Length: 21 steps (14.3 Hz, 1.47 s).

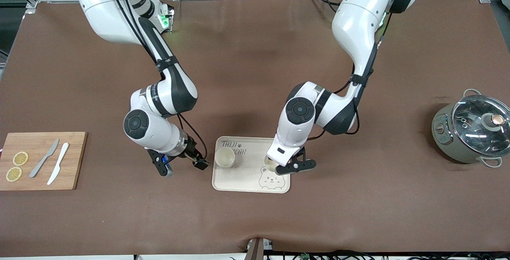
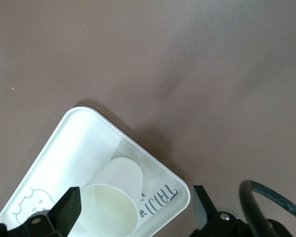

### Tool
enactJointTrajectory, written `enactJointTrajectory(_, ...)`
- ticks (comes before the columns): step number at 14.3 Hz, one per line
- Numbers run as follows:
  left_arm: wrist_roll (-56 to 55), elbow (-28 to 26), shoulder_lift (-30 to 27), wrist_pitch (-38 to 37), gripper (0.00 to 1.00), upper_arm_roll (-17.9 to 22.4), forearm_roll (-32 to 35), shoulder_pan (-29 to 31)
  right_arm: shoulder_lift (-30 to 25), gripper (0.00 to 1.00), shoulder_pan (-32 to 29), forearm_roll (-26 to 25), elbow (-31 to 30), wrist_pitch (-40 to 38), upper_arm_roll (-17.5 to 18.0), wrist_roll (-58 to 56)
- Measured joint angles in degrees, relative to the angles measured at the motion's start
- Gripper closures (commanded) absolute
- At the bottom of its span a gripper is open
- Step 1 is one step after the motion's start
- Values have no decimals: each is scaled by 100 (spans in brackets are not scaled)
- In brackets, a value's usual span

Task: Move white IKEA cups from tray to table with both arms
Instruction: 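Lift the cup with the left gripper while the right gripper grasps the other cup, then carry the cups apart, left gripper toward the pot, right toward the board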

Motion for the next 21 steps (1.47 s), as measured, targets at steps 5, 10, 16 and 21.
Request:
enactJointTrajectory(5,937,56,-940,-1913,100,26,3,184,145,2,232,0,16,139,2,203)
enactJointTrajectory(10,2234,-242,-2027,-2771,100,35,4,962,388,34,574,0,23,410,0,298)
enactJointTrajectory(16,3844,-507,-2444,-3033,100,32,3,2019,474,95,597,0,23,413,-49,308)
enactJointTrajectory(21,4298,-544,-2444,-2949,100,28,-30,2412,481,100,570,0,30,419,-79,311)
